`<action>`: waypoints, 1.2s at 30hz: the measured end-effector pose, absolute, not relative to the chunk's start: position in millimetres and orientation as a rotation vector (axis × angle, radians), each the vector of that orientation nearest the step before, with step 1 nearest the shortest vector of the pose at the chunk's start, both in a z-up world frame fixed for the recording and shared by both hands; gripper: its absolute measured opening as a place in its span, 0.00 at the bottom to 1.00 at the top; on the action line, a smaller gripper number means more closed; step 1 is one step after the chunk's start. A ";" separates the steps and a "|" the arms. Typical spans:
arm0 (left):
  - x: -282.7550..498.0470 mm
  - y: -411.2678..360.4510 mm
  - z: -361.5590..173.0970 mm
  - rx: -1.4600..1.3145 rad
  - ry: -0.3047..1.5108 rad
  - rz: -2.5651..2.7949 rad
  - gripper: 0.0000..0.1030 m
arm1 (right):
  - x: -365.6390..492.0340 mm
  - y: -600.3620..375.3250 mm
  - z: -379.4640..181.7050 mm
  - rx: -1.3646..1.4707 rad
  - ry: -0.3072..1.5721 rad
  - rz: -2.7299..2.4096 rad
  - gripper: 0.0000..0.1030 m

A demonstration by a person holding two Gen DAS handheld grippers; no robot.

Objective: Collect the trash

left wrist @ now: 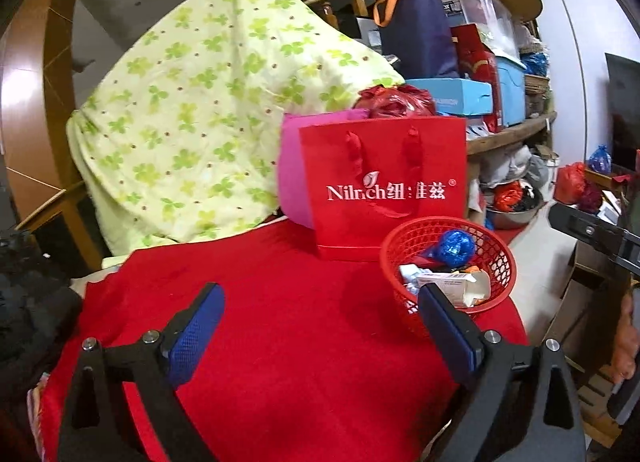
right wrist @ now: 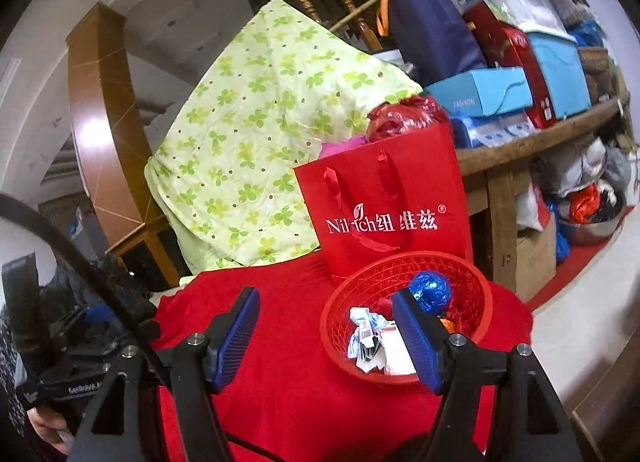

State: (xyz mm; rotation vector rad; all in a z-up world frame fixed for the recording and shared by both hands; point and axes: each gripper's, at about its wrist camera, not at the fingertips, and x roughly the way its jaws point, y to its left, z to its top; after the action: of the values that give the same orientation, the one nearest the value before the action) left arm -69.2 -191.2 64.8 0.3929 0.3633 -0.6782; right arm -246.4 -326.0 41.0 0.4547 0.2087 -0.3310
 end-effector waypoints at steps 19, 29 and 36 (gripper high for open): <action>-93.0 -162.9 91.7 0.351 0.340 -0.568 0.98 | -279.5 -270.0 80.7 0.282 0.181 -0.489 0.76; -100.0 -161.1 95.4 0.354 0.345 -0.568 0.99 | -285.1 -270.2 82.5 0.315 0.188 -0.498 0.76; -111.1 -158.8 99.2 0.363 0.328 -0.561 0.99 | -286.2 -269.0 82.7 0.314 0.189 -0.498 0.76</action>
State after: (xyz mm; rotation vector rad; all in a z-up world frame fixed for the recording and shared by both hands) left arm -111.1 -158.8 99.2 0.3630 0.3280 -0.5615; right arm -286.2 -269.0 82.7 0.3138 0.1886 -0.4979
